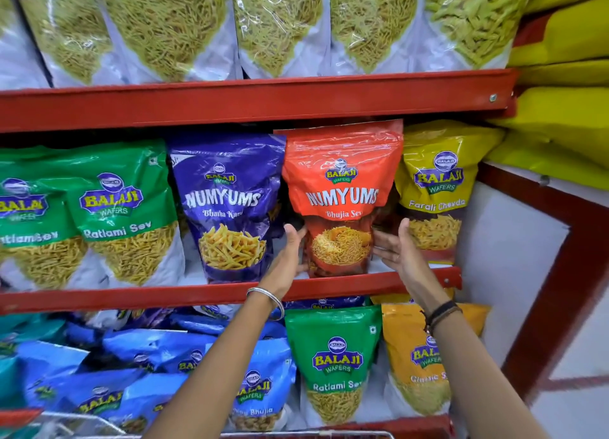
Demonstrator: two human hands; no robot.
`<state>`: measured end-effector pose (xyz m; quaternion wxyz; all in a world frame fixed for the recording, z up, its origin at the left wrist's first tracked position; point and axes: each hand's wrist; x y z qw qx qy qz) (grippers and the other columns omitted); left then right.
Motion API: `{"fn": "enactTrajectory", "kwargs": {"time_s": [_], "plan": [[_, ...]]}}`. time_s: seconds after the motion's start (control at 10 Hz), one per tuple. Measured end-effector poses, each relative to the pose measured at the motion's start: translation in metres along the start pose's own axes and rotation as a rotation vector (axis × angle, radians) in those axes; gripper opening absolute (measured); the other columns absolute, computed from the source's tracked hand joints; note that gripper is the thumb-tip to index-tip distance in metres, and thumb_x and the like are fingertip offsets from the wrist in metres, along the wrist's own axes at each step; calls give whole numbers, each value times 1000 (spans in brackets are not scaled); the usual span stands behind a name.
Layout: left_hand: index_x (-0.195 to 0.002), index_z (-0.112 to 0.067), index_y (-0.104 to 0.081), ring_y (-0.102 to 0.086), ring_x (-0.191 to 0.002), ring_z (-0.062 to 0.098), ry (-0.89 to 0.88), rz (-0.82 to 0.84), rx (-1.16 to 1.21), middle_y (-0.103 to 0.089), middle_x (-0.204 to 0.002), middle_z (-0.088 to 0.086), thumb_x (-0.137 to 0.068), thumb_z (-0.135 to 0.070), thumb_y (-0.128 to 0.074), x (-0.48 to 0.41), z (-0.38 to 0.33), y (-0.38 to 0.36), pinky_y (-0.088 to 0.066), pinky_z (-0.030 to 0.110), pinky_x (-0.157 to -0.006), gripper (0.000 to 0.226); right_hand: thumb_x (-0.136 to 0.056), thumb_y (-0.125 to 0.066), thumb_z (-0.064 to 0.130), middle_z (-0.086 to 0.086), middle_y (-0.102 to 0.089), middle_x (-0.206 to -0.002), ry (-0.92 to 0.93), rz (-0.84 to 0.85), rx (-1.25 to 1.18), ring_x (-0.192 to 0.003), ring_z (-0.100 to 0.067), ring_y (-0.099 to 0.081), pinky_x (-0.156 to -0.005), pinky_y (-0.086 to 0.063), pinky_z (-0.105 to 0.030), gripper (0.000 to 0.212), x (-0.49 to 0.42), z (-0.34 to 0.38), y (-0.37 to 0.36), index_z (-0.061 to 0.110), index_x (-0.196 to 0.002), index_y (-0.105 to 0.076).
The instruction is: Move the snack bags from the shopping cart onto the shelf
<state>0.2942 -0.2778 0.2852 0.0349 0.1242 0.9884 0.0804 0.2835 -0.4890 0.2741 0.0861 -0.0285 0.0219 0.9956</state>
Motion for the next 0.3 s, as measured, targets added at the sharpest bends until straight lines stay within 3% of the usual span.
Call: {"fn": "enactTrajectory", "kwargs": {"time_s": [0.1,0.2,0.3], "plan": [[-139,-36,-27,-42,-131,32,-11,23,-34,-32,-151,0,-60,-80,-6,8,-6,0,-33,51,-113,94,-67,-15,78,-9,-56,-133,-6,-7,-2,-110,-21,-56,-103,-34,-40,93,7,2,-2,18,-126,-55],[-142,-30,-24,-35,-136,30,-4,35,-33,-27,-153,1,-71,-75,-8,15,-8,0,-29,49,-115,85,-80,-13,69,-10,-50,-139,11,15,-71,-123,-25,-49,-110,-30,-43,84,13,5,-5,13,-130,-50],[-139,-18,-32,-46,-129,28,-53,-75,-34,-39,-145,3,-90,-54,-15,30,-8,0,-32,37,-111,63,-85,-21,62,-12,-51,-137,93,-118,-72,-121,-22,-52,-110,-33,-40,74,45,-9,-8,10,-130,-47]]}}
Point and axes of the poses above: each hand's wrist, its own x-axis away from the middle knuckle, its own y-axis out of the back of the hand, z = x × y
